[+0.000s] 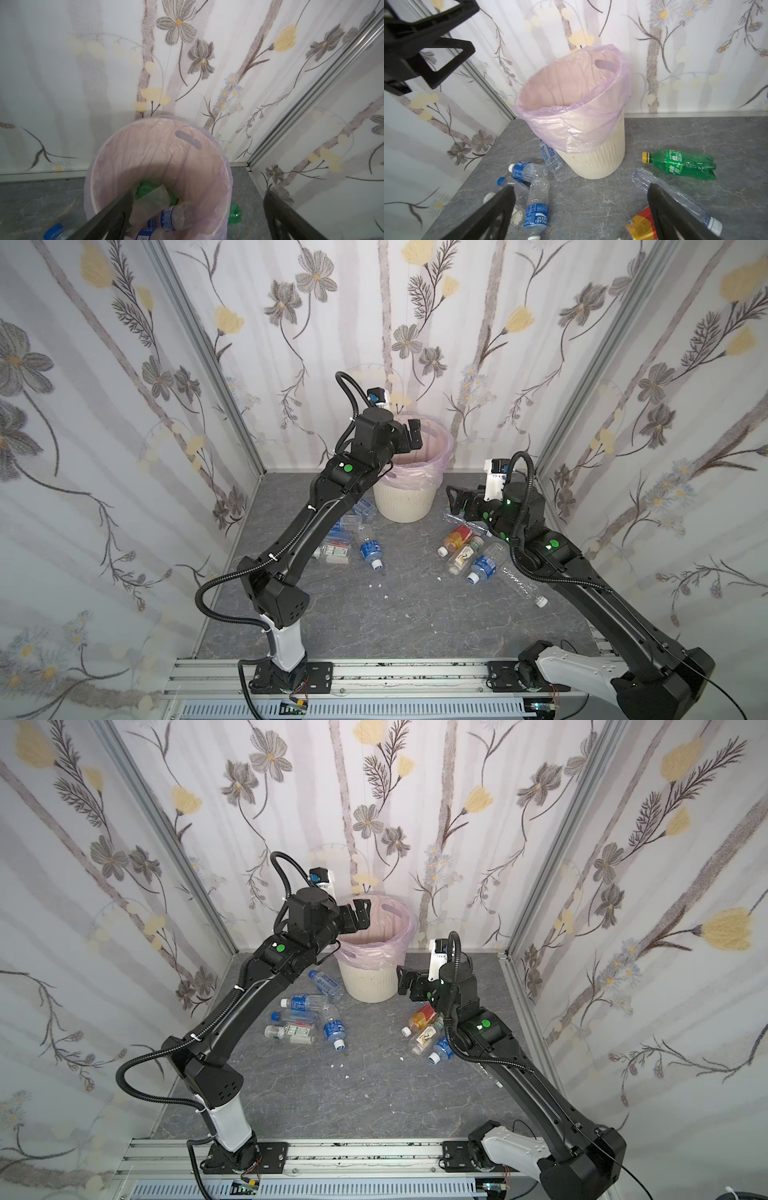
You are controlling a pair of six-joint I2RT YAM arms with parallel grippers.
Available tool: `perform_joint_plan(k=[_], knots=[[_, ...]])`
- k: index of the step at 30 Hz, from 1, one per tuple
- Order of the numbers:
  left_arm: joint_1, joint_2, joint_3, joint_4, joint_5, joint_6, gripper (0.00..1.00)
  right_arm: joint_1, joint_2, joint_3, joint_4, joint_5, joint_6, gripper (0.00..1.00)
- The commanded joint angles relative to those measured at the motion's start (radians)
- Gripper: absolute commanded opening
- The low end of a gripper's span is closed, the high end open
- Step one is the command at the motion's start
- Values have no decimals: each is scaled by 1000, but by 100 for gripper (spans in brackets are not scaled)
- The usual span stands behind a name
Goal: Throw the plastic bottles in the bin
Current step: 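Lower the left gripper toward the bottles while the right gripper descends onto the pile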
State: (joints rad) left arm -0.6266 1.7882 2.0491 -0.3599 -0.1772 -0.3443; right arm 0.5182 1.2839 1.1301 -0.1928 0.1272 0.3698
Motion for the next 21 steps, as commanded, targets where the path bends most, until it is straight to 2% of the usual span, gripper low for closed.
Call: perform_joint_plan(k=[1, 6, 12, 21], knots=[[-14, -70, -96, 57, 31, -2, 100, -29, -8, -21, -110, 33, 18, 100], [-44, -204, -323, 139, 104, -47, 100, -79, -1, -47, -290, 78, 32, 100], [-98, -362, -613, 254, 184, -122, 100, -89, -26, -73, -429, 152, 36, 100], [-140, -504, -931, 382, 277, -194, 100, -119, 84, -76, -599, 242, -19, 100]])
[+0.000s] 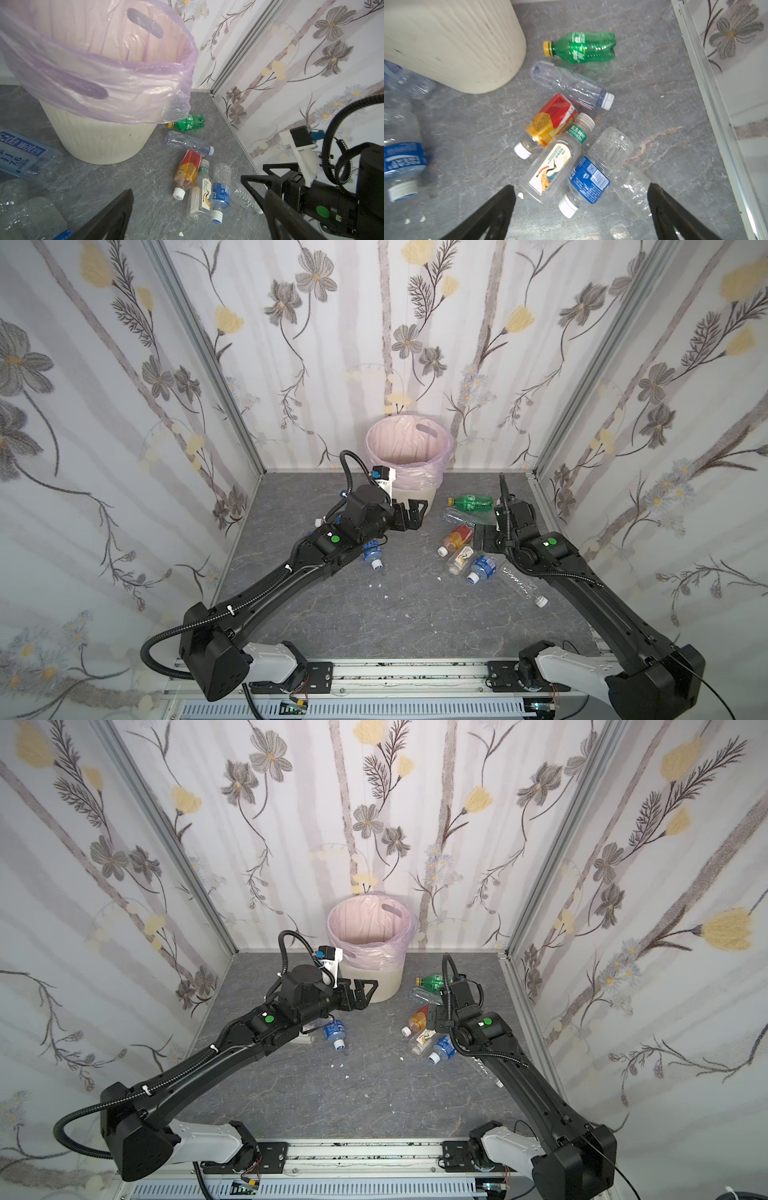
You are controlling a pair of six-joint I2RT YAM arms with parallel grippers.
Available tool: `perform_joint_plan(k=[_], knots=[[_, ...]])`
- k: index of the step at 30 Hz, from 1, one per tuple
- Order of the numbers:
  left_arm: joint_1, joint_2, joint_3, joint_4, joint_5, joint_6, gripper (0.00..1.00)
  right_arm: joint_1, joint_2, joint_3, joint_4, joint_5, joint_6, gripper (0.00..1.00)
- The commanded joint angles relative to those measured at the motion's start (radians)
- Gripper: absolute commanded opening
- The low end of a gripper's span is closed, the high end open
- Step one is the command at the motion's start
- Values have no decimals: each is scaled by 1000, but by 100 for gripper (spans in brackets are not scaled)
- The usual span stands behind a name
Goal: Throw the plastic bottles in the bin
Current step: 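Lower the left gripper toward the bottles while the right gripper descends onto the pile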
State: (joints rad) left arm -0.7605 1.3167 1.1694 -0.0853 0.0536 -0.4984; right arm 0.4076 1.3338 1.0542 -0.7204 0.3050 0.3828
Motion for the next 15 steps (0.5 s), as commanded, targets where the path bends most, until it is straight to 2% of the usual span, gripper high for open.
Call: perform_joint_plan(k=[1, 5, 7, 10, 15], knots=[[-8, -44, -81, 123, 53, -47, 100, -14, 58, 4, -90, 70, -46, 100], [-13, -85, -156, 147, 66, -78, 100, -26, 164, 19, -157, 73, -85, 100], [-14, -97, -184, 157, 80, -96, 100, -31, 195, 35, -163, 19, -111, 100], [-16, -98, -203, 162, 108, -119, 100, -32, 229, 66, -189, 11, -129, 100], [-22, -99, -206, 167, 124, -135, 100, -48, 282, 134, -243, 73, -168, 100]])
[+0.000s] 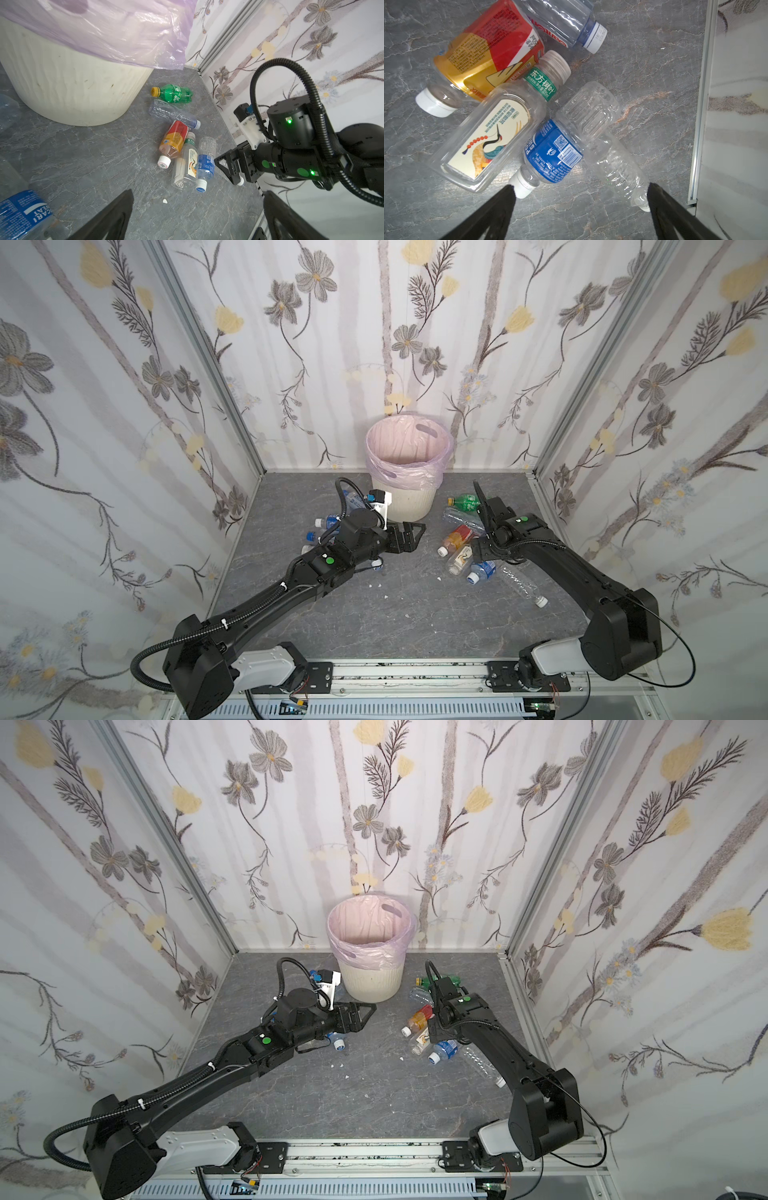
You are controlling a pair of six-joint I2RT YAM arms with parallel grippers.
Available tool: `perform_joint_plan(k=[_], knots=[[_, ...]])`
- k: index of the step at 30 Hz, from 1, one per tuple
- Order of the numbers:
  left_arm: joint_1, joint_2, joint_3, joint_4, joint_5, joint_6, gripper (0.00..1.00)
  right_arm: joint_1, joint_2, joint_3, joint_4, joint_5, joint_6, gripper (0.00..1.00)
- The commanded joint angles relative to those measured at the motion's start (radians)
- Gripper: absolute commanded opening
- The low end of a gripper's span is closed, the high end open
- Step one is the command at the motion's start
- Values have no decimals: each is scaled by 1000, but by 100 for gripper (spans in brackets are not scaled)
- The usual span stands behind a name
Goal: Throw the plastic bottles in the bin
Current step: 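Lower the left gripper toward the bottles while the right gripper descends onto the pile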
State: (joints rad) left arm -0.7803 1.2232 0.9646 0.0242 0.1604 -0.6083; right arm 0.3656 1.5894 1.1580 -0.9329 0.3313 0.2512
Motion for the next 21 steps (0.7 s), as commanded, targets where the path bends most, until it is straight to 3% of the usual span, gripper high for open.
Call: perform_joint_plan(k=[1, 4, 14, 21], knots=[[-2, -4, -2, 57, 17, -26, 100, -8, 37, 40, -36, 57, -49, 100], [-1, -2, -4, 58, 17, -35, 100, -11, 40, 37, -32, 112, -83, 100], [-36, 80, 12, 62, 68, -66, 100, -11, -69, 0, 27, 53, -243, 100], [-45, 89, 16, 62, 54, -61, 100, -10, -75, -86, 34, 105, -338, 100]])
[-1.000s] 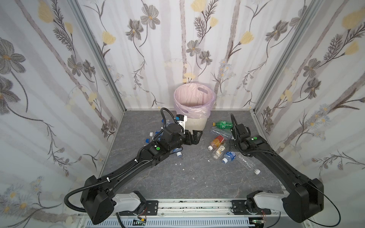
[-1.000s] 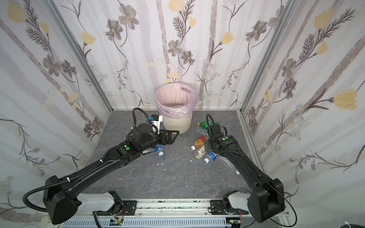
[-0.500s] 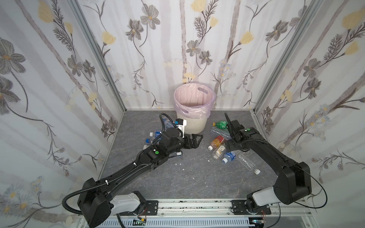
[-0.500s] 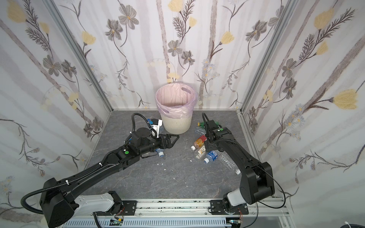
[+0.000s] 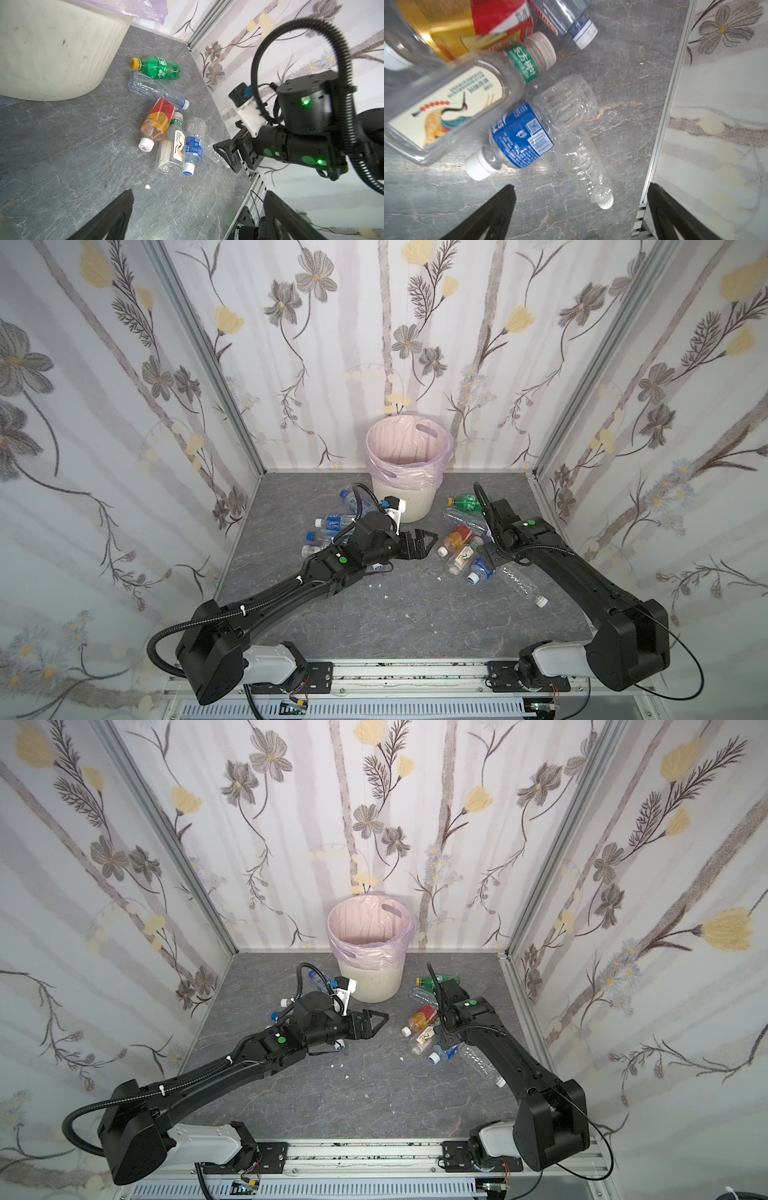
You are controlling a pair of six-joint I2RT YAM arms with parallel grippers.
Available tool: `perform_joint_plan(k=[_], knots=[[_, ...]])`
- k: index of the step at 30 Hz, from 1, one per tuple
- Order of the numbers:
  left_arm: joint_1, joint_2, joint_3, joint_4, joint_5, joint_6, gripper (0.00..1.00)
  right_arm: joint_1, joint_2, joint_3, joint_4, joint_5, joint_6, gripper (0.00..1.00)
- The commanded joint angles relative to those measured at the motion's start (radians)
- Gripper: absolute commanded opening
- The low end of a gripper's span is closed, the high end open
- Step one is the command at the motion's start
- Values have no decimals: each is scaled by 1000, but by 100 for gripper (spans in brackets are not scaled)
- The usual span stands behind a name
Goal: Throw the plastic bottles in the bin
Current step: 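Lower the left gripper toward the bottles while the right gripper descends onto the pile, then lower the right gripper and close it on a plain clear bottle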
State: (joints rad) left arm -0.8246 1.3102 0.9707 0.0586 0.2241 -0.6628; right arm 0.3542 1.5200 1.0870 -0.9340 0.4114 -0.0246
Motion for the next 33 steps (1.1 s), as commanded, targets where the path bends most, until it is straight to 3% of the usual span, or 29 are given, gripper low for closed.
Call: perform_joint_plan(k=[1, 16, 27, 33], knots=[[-2, 6, 10, 27, -8, -7, 100, 1, -2, -23, 37, 18, -65, 100], [-1, 37, 6, 35, 19, -28, 100, -3, -188, -323, 179, 109, -194, 100], [-4, 18, -7, 35, 12, -23, 100, -22, 17, -302, 263, 146, -201, 100], [-4, 23, -11, 36, 8, -23, 100, -54, 13, -316, 296, 130, -212, 97]])
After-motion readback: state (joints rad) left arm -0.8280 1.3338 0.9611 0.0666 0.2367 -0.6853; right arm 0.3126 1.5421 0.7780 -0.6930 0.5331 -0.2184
